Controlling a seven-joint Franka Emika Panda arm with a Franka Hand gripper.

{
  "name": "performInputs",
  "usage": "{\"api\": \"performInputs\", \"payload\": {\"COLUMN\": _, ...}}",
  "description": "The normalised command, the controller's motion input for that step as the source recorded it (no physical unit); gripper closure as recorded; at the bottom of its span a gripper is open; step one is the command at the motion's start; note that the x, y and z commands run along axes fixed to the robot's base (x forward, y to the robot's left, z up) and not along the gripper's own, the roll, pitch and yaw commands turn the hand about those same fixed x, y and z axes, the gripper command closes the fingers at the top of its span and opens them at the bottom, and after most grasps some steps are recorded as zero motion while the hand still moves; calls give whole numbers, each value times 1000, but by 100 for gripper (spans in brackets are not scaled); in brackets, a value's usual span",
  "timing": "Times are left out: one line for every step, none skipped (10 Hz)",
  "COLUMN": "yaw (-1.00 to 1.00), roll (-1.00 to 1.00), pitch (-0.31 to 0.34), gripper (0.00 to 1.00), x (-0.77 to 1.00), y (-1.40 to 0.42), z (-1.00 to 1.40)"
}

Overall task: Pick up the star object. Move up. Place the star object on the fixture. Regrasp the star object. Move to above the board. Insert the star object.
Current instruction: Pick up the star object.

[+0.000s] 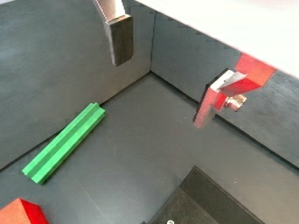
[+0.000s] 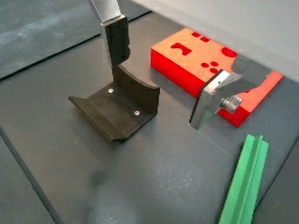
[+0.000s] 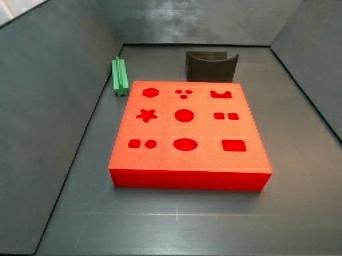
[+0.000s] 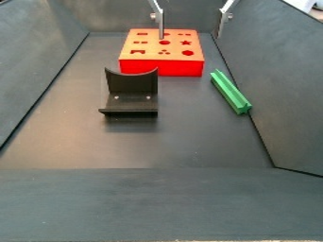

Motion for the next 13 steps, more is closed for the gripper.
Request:
{"api": "performInputs", "payload": {"yaw": 140, "roll": 109, "pitch": -56, "gripper": 0, "x": -254, "y": -494, "z": -371}}
{"api": "performInputs", "payload": {"yaw": 343, "roll": 189, "pitch": -110, "gripper": 0, "x": -603, "y": -731, "z": -574}}
{"api": "performInputs", "payload": {"yaw": 360, "roll": 239, "pitch": -87, "gripper": 0, "x": -631, "y": -669, "z": -886}}
{"api": "performInputs", "payload": {"yaw": 420, "roll": 254, "pitch": -49, "gripper": 0, "x": -486, "y": -720, "z": -854}}
{"api": "performInputs", "payload": {"yaw": 549, "roll": 234, "pitch": -89, "gripper": 0, "x": -426, "y": -609, "z": -786}}
{"api": "performInputs", "payload": {"yaw": 609, "roll": 230, "pitch": -87, "gripper": 0, "x": -417, "y": -543, "z": -783}}
{"api": "performInputs", "payload": {"yaw": 637, "roll": 237, "pitch": -83, "gripper": 0, "x": -449, "y": -497, "z": -811}}
{"api": "performInputs", "payload": {"yaw": 486, "roll": 226, "pitch": -87, "gripper": 0, "x": -711, "y": -394, "z": -923}}
{"api": "performInputs", "payload": {"yaw": 434, "roll": 194, "pitch": -84, "gripper": 0, "x": -586, "y": -257, "z": -946}}
{"api": "performInputs", "payload": {"yaw": 229, "roll": 143, "pitch": -37, "gripper": 0, "x": -380, "y": -143, "z": -840}}
{"api": "performInputs", "payload": {"yaw": 0, "roll": 0, "pitch": 0, "gripper": 0, "x": 14, "y": 0, "z": -109}}
{"api": "performInputs", "payload": {"yaw": -51, "roll": 0, "pitch": -90, "gripper": 0, "x": 31, "y": -80, "z": -211}}
{"api": "performInputs", "payload": {"yaw": 0, "roll": 166, "pitch": -69, "gripper": 0, "x": 40, "y": -297, "z": -729}}
